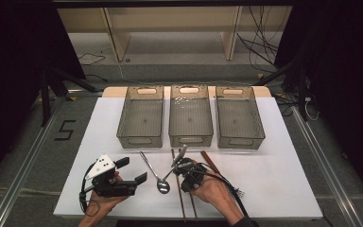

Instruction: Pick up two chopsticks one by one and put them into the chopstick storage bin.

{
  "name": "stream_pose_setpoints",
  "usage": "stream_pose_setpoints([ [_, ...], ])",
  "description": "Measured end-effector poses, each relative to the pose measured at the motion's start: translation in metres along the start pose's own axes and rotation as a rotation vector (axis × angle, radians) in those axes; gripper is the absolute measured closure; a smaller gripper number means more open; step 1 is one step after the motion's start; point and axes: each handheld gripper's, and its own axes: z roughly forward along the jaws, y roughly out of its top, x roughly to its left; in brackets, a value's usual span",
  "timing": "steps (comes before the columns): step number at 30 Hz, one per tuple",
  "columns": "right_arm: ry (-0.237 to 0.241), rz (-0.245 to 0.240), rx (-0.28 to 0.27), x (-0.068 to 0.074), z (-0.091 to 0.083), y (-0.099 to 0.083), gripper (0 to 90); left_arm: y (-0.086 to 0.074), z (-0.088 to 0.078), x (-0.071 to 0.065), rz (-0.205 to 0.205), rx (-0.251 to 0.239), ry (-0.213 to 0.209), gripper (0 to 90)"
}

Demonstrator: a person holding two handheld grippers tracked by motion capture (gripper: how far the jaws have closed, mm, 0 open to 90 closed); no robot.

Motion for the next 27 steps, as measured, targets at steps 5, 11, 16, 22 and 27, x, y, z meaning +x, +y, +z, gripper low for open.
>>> stream_pose_setpoints([
  [5, -0.002, -0.006, 0.003, 0.0012, 0.0003, 0.0005, 68.3, 0.0001, 0.0002, -0.0001, -0.001, 0.000, -0.001, 8.0],
  [11, 0.008, -0.027, 0.012, 0.0019, 0.0004, 0.0016, 79.9, 0.0001, -0.0007, 0.0002, -0.005, -0.003, -0.001, 8.0],
  [16, 0.013, -0.020, 0.004, 0.0011, -0.0002, 0.0001, 85.2, 0.0002, -0.0004, 0.0000, -0.004, -0.003, -0.001, 8.0],
  [22, 0.033, -0.005, -0.014, -0.0020, -0.0007, -0.0022, 85.4, 0.0002, -0.0003, 0.0008, -0.002, -0.001, -0.001, 8.0],
  [27, 0.039, 0.003, -0.050, -0.0051, -0.0014, -0.0055, 85.5, 0.0003, -0.0003, 0.0010, -0.004, -0.002, 0.000, 8.0],
])
